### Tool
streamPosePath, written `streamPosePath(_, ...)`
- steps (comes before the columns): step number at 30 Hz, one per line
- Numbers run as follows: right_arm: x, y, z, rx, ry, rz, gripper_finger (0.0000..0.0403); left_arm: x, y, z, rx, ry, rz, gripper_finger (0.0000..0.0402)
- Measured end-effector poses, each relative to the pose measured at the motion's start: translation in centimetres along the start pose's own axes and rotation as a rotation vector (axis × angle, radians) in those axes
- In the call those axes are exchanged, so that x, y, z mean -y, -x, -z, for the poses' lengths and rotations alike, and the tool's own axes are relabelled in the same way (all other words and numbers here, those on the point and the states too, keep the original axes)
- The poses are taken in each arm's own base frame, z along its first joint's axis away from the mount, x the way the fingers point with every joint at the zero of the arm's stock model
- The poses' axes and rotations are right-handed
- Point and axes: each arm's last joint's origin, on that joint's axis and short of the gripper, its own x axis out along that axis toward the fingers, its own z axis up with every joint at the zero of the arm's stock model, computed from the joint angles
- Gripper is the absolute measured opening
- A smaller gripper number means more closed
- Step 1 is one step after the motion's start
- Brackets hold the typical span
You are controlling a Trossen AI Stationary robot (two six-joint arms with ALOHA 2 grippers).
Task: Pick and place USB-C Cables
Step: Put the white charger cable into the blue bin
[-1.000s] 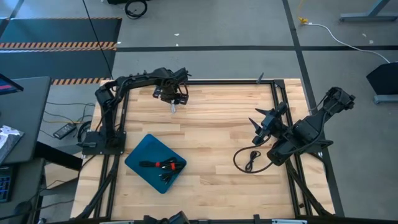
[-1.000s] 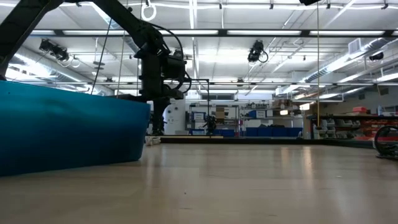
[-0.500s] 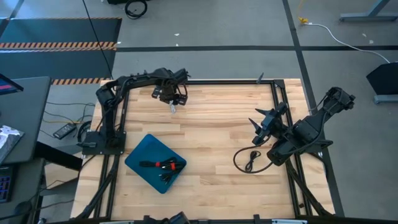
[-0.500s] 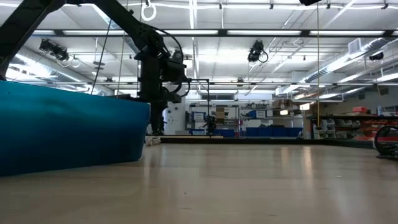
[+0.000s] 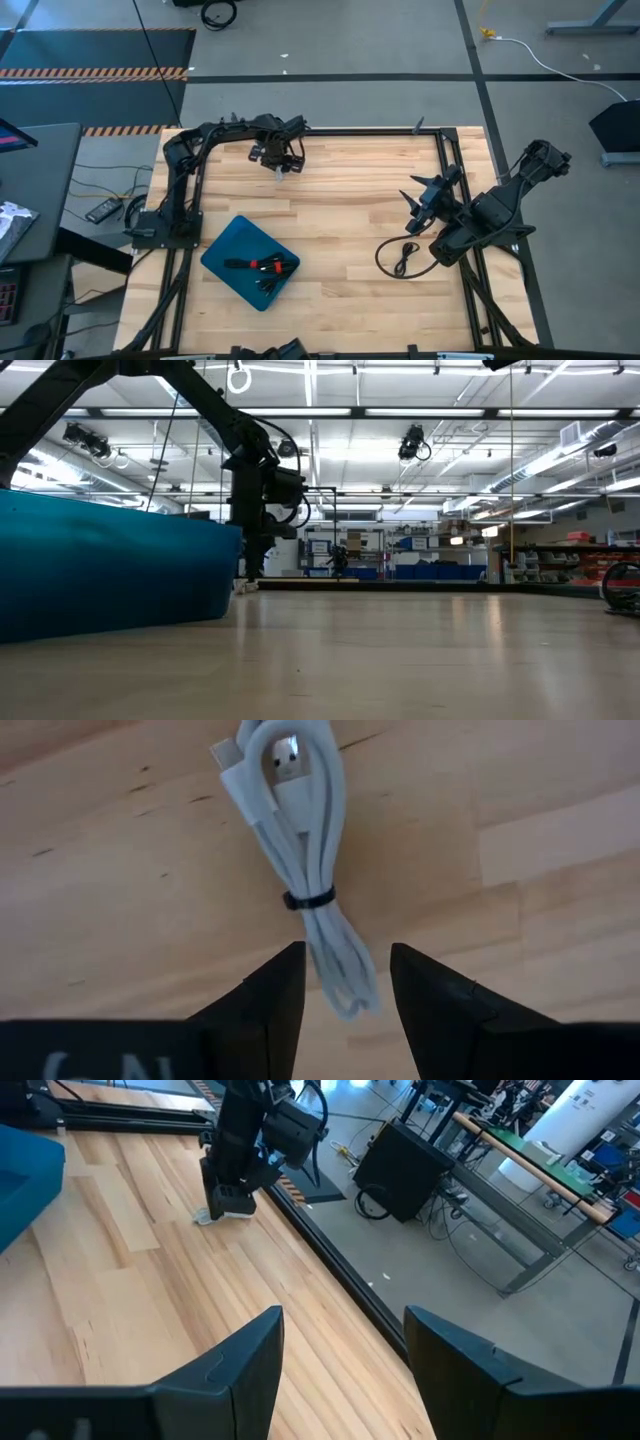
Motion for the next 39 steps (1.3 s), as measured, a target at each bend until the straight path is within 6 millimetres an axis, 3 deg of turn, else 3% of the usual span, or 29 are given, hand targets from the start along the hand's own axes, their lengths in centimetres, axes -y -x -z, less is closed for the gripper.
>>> streamPosePath(10,0.0,0.0,0.0,-0.005,0.001,-0.003,0.0213,0.2,-2.0,-0.3,-0.042,0.012,-0.017,0.0156)
streamPosePath(29,0.0,0.0,0.0,-0.008,0.002,-0.005,0.0213,0.3,-1.4,-1.0,0.009,-0.004,-0.029,0.0153)
streamPosePath(33,0.0,0.0,0.0,-0.01,0.002,-0.006,0.0213,0.3,-1.4,-0.9,0.006,-0.011,-0.032,0.0125)
streamPosePath(39,0.0,0.0,0.0,-0.01,0.003,-0.006,0.0213,0.3,-1.4,-0.8,-0.012,-0.054,-0.023,0.0033)
